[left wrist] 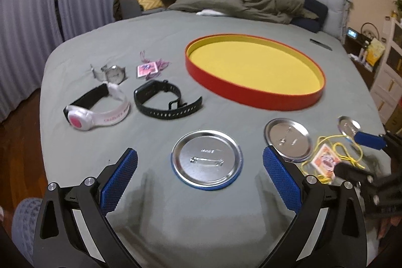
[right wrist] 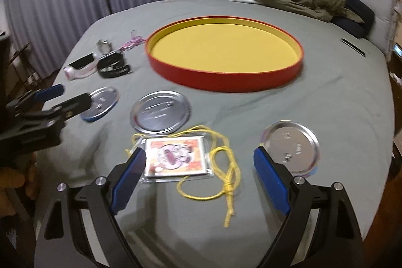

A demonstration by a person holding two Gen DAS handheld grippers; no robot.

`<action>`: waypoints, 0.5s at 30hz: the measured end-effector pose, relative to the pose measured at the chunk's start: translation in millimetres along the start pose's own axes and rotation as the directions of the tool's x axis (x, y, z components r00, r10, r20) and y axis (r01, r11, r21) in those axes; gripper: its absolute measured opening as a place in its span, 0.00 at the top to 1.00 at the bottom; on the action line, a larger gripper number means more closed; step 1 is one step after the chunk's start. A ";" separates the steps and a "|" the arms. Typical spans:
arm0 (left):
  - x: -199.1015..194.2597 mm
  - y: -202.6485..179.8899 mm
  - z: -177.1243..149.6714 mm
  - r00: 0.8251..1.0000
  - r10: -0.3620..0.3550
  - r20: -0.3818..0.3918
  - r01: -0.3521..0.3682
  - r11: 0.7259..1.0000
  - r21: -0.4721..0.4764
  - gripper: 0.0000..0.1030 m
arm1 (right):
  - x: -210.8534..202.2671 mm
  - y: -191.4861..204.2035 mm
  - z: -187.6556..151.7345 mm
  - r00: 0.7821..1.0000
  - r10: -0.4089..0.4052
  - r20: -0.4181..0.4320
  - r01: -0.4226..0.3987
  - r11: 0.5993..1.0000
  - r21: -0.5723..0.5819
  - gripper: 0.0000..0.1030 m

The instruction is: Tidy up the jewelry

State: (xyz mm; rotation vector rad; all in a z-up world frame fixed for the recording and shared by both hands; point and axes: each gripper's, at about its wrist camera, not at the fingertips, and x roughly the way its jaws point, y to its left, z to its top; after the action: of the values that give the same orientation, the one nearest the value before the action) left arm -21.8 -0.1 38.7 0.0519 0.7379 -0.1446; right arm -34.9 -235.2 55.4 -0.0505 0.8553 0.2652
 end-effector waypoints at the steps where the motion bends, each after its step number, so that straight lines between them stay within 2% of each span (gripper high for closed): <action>1: 2.3 0.6 -1.4 1.000 0.010 -0.010 -0.010 1.000 -0.006 0.05 | 1.2 3.9 -1.2 1.000 0.011 -0.001 -0.011 1.000 -0.019 0.19; 6: 24.0 4.1 -8.6 0.994 0.026 -0.109 -0.033 0.998 -0.062 0.05 | 11.7 19.3 -7.2 0.995 0.079 -0.052 -0.083 0.994 -0.071 0.19; 8: 32.8 3.4 -10.0 0.988 0.033 -0.149 -0.042 0.998 -0.056 0.05 | 21.6 24.9 -10.8 0.992 0.079 -0.095 -0.087 0.993 -0.083 0.14; 11: 35.3 -2.4 -12.6 0.986 0.073 -0.153 -0.077 0.997 -0.021 0.05 | 26.3 29.1 -10.3 0.992 0.064 -0.109 -0.075 0.992 -0.097 0.10; 15: 34.5 -1.8 -14.8 0.987 0.071 -0.142 -0.076 0.997 -0.024 0.05 | 28.7 30.9 -12.7 0.993 0.067 -0.099 -0.076 0.993 -0.095 0.08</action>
State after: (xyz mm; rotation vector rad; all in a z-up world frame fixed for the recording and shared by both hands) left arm -6.7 -4.3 4.6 0.0616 0.8776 -0.0599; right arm -34.1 -201.2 27.4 -0.1257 0.9401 0.3751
